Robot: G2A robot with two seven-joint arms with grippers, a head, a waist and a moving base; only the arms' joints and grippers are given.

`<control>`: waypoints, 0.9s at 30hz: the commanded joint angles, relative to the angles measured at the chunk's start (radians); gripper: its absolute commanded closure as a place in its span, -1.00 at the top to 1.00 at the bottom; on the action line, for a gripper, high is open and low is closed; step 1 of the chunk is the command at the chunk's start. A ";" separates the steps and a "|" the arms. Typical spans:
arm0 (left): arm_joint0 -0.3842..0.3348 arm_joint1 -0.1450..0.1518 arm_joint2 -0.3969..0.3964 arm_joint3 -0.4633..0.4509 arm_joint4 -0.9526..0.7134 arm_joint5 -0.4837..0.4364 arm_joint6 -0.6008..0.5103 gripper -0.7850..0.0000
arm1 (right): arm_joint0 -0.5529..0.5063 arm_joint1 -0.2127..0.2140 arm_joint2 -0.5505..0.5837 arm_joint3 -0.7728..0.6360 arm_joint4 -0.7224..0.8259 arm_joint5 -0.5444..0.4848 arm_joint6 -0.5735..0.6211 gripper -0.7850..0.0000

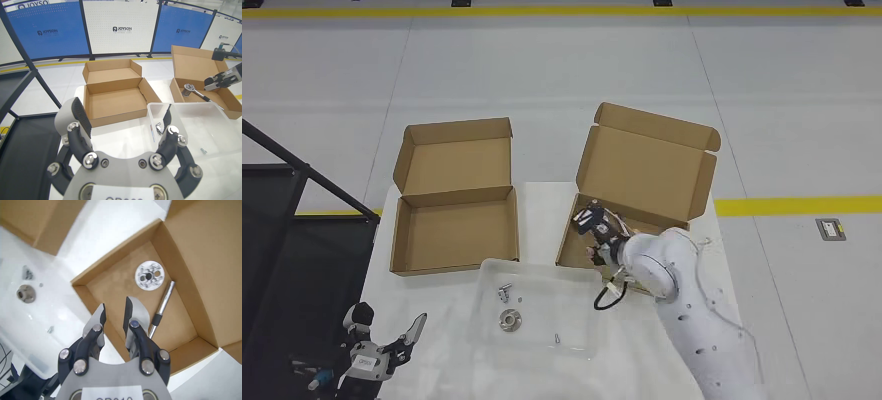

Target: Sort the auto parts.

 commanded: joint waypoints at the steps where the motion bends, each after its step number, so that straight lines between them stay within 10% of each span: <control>1: 0.000 0.000 0.000 0.000 0.000 0.000 0.000 1.00 | -0.031 0.006 -0.009 -0.066 0.037 -0.083 0.051 -0.26; 10: 0.000 0.000 0.000 0.000 0.000 0.000 0.000 1.00 | -0.004 0.038 -0.290 -0.080 0.089 -0.158 0.099 0.01; 13: 0.000 0.000 0.000 0.000 0.000 0.000 0.000 1.00 | 0.048 0.044 -0.369 -0.034 0.126 -0.135 0.122 1.00; 27: 0.000 0.000 0.000 0.000 0.000 0.000 0.000 1.00 | 0.093 0.050 -0.408 0.000 0.177 -0.120 0.137 1.00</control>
